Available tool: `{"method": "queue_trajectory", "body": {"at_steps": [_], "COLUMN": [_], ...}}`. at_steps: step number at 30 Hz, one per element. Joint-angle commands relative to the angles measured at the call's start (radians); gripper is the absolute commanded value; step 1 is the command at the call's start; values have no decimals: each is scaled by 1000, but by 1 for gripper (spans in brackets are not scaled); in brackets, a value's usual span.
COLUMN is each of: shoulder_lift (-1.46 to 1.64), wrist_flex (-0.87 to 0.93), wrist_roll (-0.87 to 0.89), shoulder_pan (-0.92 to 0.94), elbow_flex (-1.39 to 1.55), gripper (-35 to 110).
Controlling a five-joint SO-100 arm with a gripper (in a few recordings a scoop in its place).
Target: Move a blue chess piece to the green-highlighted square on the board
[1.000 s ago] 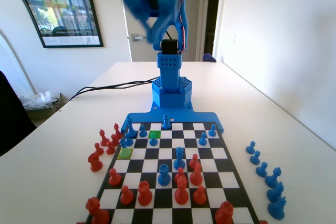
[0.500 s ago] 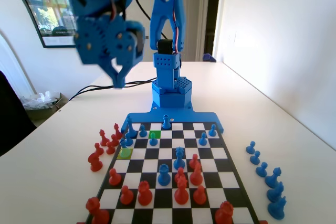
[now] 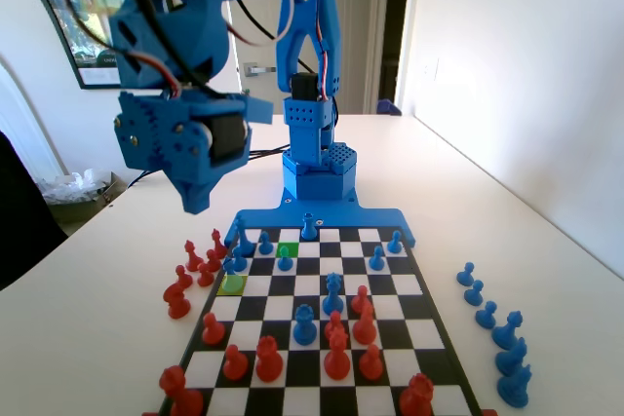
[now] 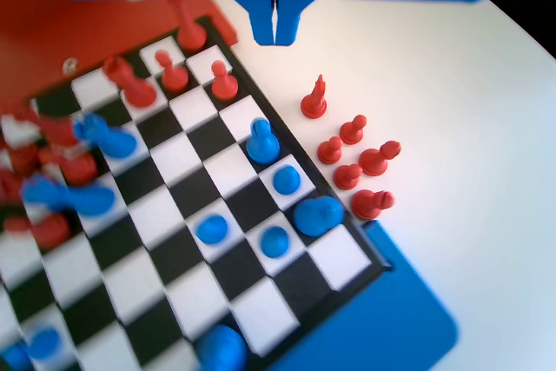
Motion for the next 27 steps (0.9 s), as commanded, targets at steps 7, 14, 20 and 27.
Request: {"method": "queue_trajectory", "body": {"at_steps": [7,14,20,27], "shoulder_lift": [66,78,55,6], "wrist_flex": [14,23,-37,-38], "wrist_roll": [345,509,578,611], "shoulder_pan": [-5,-8,-12,-26], "elbow_flex": [64,124,146,81], "gripper": [5,6,8,8]}}
